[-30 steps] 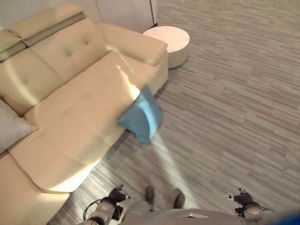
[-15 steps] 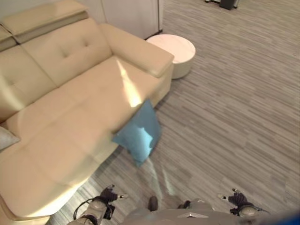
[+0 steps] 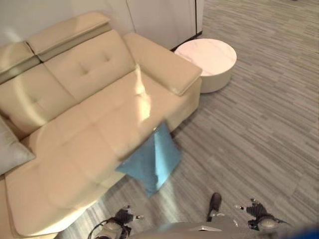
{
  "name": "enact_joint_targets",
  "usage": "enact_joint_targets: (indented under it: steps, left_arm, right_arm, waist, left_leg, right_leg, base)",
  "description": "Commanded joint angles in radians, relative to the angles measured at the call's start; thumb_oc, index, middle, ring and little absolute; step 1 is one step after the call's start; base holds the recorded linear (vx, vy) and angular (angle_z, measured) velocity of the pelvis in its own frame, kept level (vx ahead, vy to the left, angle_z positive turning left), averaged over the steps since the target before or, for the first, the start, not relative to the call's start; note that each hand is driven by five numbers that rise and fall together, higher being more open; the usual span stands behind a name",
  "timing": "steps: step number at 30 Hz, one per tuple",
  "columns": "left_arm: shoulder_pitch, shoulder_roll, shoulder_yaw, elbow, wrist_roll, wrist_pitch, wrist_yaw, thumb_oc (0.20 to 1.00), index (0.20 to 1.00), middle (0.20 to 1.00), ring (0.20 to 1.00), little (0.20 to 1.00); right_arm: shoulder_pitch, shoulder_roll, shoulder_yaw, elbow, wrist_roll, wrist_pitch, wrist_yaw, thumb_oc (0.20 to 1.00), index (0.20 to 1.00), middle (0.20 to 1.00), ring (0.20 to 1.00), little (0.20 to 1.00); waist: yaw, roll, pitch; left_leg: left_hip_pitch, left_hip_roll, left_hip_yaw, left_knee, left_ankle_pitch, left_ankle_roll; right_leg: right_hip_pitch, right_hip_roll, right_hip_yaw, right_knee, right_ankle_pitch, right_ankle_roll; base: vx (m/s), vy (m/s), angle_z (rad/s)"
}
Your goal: Pick up all the scattered cushions and arrange them neatly on the sofa.
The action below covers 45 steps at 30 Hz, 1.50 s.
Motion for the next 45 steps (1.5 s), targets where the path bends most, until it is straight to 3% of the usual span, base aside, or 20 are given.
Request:
enact_joint_targets:
  steps: [1,3,6,9,12,14,16,17,19,22,25,27,29,32,37,45]
  left_arm:
    - [-0.035,0.085,0.015,-0.014,-0.041,-0.010,0.012,1.000,1.000,1.000,1.000,1.000]
    - [-0.034,0.077,0.017,-0.011,-0.047,-0.012,0.015,1.000,1.000,1.000,1.000,1.000]
    - [-0.035,0.064,0.015,-0.021,-0.062,-0.016,0.010,1.000,1.000,1.000,1.000,1.000]
    - [-0.028,0.065,0.018,-0.024,-0.075,-0.018,0.003,1.000,1.000,1.000,1.000,1.000]
    - [-0.020,0.069,0.026,-0.021,-0.081,-0.016,-0.002,1.000,1.000,1.000,1.000,1.000]
    - [-0.015,0.076,0.032,-0.017,-0.078,-0.013,0.000,1.000,1.000,1.000,1.000,1.000]
    - [-0.017,0.080,0.032,-0.019,-0.079,-0.013,0.001,1.000,1.000,1.000,1.000,1.000]
    - [-0.021,0.087,0.029,-0.027,-0.079,-0.014,0.001,1.000,1.000,1.000,1.000,1.000]
    - [-0.022,0.087,0.019,-0.032,-0.077,-0.016,0.004,1.000,1.000,1.000,1.000,1.000]
    - [-0.043,0.082,-0.022,-0.040,-0.057,-0.027,0.008,1.000,1.000,1.000,1.000,1.000]
    - [-0.077,0.072,-0.055,-0.028,-0.028,-0.027,0.001,1.000,1.000,1.000,1.000,1.000]
    - [-0.049,0.061,-0.027,-0.018,-0.026,-0.031,-0.006,1.000,1.000,1.000,1.000,1.000]
    - [-0.044,0.053,-0.012,-0.018,-0.044,-0.036,-0.008,1.000,1.000,1.000,1.000,1.000]
    - [-0.038,0.049,-0.006,-0.016,-0.051,-0.037,-0.003,1.000,1.000,1.000,1.000,1.000]
    - [-0.032,0.044,-0.015,-0.016,-0.055,-0.037,-0.002,1.000,1.000,1.000,1.000,1.000]
    - [-0.028,0.058,-0.016,-0.012,-0.033,-0.031,-0.001,1.000,1.000,1.000,1.000,1.000]
  right_arm:
    - [0.003,0.006,0.018,0.035,0.007,-0.021,-0.016,1.000,1.000,1.000,1.000,1.000]
    - [-0.002,0.001,0.025,0.035,0.007,-0.022,-0.015,1.000,1.000,1.000,1.000,1.000]
    - [-0.015,-0.011,0.027,0.025,0.015,-0.038,-0.016,1.000,1.000,1.000,1.000,1.000]
    - [-0.027,-0.025,0.019,0.030,0.007,-0.035,-0.010,1.000,1.000,1.000,1.000,1.000]
    - [-0.033,-0.027,0.022,0.027,-0.007,-0.034,-0.002,1.000,1.000,1.000,1.000,1.000]
    - [-0.039,-0.024,0.025,0.024,-0.012,-0.033,0.002,1.000,1.000,1.000,1.000,1.000]
    - [-0.044,-0.023,0.026,0.022,-0.012,-0.032,0.003,1.000,1.000,1.000,1.000,1.000]
    - [-0.055,-0.020,0.024,0.010,-0.009,-0.033,0.005,1.000,1.000,1.000,1.000,1.000]
    - [-0.059,-0.018,0.015,0.005,-0.002,-0.036,0.003,1.000,1.000,1.000,1.000,1.000]
    - [-0.062,-0.013,0.002,-0.008,0.017,-0.048,-0.007,1.000,1.000,1.000,1.000,1.000]
    - [-0.056,-0.017,-0.016,0.003,0.027,-0.039,-0.014,1.000,1.000,1.000,1.000,1.000]
    - [-0.031,-0.015,-0.001,0.006,-0.001,-0.038,-0.008,1.000,1.000,1.000,1.000,1.000]
    - [-0.043,-0.027,0.023,0.004,-0.006,-0.050,-0.004,1.000,1.000,1.000,1.000,1.000]
    - [-0.049,-0.034,0.039,0.007,-0.011,-0.052,-0.003,1.000,1.000,1.000,1.000,1.000]
    - [-0.059,-0.043,0.050,0.011,-0.011,-0.053,0.001,1.000,1.000,1.000,1.000,1.000]
    - [-0.068,-0.026,0.067,0.009,-0.038,-0.048,0.017,1.000,1.000,1.000,1.000,1.000]
  waist:
    - [0.044,-0.086,0.024]
    - [0.069,-0.091,0.023]
    - [0.083,-0.082,0.028]
    - [0.092,-0.078,0.037]
    - [0.118,-0.076,0.045]
    - [0.121,-0.073,0.047]
    - [0.122,-0.068,0.054]
    - [0.109,-0.051,0.061]
    - [0.099,-0.038,0.059]
    - [0.050,-0.032,0.047]
    - [-0.011,-0.030,0.028]
    - [-0.001,-0.042,-0.002]
    - [0.027,-0.067,0.028]
    - [0.042,-0.069,0.030]
    - [0.059,-0.064,0.033]
    - [0.065,-0.069,0.021]
  left_leg:
    - [-0.164,-0.031,-0.029,-0.064,0.030,0.092]
    - [-0.187,-0.043,-0.029,-0.099,0.005,0.107]
    - [-0.280,-0.129,-0.041,-0.117,0.031,0.119]
    - [-0.286,-0.172,-0.039,-0.052,0.008,0.131]
    - [-0.250,-0.223,-0.093,-0.047,-0.028,0.152]
    - [-0.231,-0.236,-0.090,-0.049,-0.043,0.170]
    - [-0.228,-0.239,-0.092,-0.043,-0.046,0.177]
    - [-0.207,-0.237,-0.110,-0.051,-0.045,0.189]
    - [-0.180,-0.234,-0.127,-0.067,-0.047,0.190]
    - [-0.148,-0.240,-0.174,-0.120,-0.022,0.175]
    - [-0.127,-0.241,-0.149,-0.176,-0.004,0.146]
    - [-0.119,-0.235,-0.132,-0.196,-0.010,0.134]
    - [-0.220,-0.235,-0.133,-0.063,-0.021,0.118]
    - [-0.257,-0.210,-0.117,-0.042,-0.016,0.120]
    - [-0.318,-0.169,-0.119,-0.096,0.057,0.116]
    - [-0.251,-0.191,-0.113,-0.159,0.051,0.130]
  right_leg:
    - [-0.006,-0.065,0.011,0.005,-0.021,0.161]
    - [0.025,-0.047,0.000,0.005,-0.054,0.156]
    - [0.055,-0.022,0.006,0.005,-0.103,0.142]
    - [0.075,-0.010,0.036,0.012,-0.106,0.121]
    - [0.084,-0.033,0.008,0.097,-0.127,0.120]
    - [0.069,-0.056,0.012,0.181,-0.118,0.134]
    - [0.049,-0.071,0.017,0.233,-0.112,0.140]
    - [0.004,-0.086,0.047,0.331,-0.109,0.138]
    - [-0.027,-0.077,0.089,0.376,-0.110,0.137]
    - [-0.039,-0.026,0.152,0.272,-0.130,0.131]
    - [-0.007,-0.011,0.186,0.049,-0.072,0.151]
    - [0.041,-0.004,0.191,0.005,-0.058,0.159]
    - [0.055,-0.010,0.207,0.005,-0.080,0.161]
    - [0.061,-0.005,0.201,0.005,-0.097,0.156]
    - [0.077,0.005,0.196,0.005,-0.118,0.154]
    - [0.099,-0.023,0.182,0.005,-0.089,0.155]
  base:
    - [0.23,-0.191,0.17]
    - [0.20,-0.092,0.32]
    - [0.13,0.024,0.16]
    - [0.13,0.058,0.42]
    - [0.18,0.166,0.30]
    - [0.14,0.178,0.40]
    - [0.05,0.115,0.61]
    - [0.09,0.102,0.43]
    - [0.13,0.070,0.57]
    - [0.16,-0.083,1.06]
    - [0.28,-0.126,2.54]
    - [0.20,-0.101,1.70]
    - [-0.10,-0.103,0.38]
    - [-0.09,-0.034,0.47]
    - [-0.02,0.031,0.37]
    - [0.07,0.133,0.11]
